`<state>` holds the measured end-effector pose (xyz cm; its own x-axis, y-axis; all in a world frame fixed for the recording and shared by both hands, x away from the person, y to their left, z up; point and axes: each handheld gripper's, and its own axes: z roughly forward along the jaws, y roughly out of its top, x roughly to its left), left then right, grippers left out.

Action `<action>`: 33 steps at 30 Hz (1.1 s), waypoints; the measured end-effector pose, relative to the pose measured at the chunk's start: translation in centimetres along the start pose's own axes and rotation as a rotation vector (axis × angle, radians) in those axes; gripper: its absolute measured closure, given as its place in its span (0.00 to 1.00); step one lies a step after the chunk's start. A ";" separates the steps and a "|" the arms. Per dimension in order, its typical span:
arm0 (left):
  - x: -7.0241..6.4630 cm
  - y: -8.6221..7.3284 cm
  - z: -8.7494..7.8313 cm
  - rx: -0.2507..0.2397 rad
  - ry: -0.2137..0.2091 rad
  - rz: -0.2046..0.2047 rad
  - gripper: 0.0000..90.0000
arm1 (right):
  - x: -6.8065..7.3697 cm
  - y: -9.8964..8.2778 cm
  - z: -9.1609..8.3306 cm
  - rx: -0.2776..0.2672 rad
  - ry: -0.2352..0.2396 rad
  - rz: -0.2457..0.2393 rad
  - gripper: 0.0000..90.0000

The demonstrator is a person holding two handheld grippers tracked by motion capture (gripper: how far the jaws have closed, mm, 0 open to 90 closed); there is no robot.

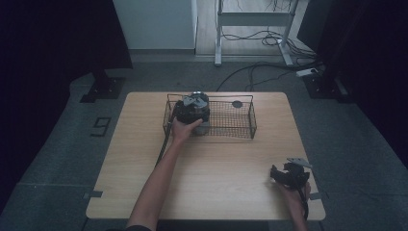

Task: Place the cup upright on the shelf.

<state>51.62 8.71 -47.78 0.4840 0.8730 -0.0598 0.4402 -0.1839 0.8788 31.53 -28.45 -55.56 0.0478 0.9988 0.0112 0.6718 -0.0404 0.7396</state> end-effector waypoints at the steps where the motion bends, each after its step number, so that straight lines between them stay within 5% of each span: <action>1: -0.1 -0.1 0.0 -0.001 0.003 0.007 0.04 | 0.0 0.0 0.0 0.000 0.000 0.000 0.15; 14: -0.1 -0.2 -0.6 -0.017 0.019 -0.038 0.02 | 0.0 0.0 0.0 0.000 0.000 0.000 0.15; 21: -0.5 0.5 -2.2 -0.052 -0.002 -0.020 0.00 | 0.0 0.0 0.0 0.000 0.000 0.000 0.15; 33: -0.4 -1.2 -5.5 -0.060 -0.023 -0.018 0.00 | 0.0 0.0 0.0 0.001 -0.001 0.000 0.15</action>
<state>46.76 11.09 -46.21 0.4937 0.8654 -0.0862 0.4036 -0.1401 0.9041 31.53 -28.45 -55.56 0.0482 0.9988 0.0109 0.6722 -0.0405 0.7392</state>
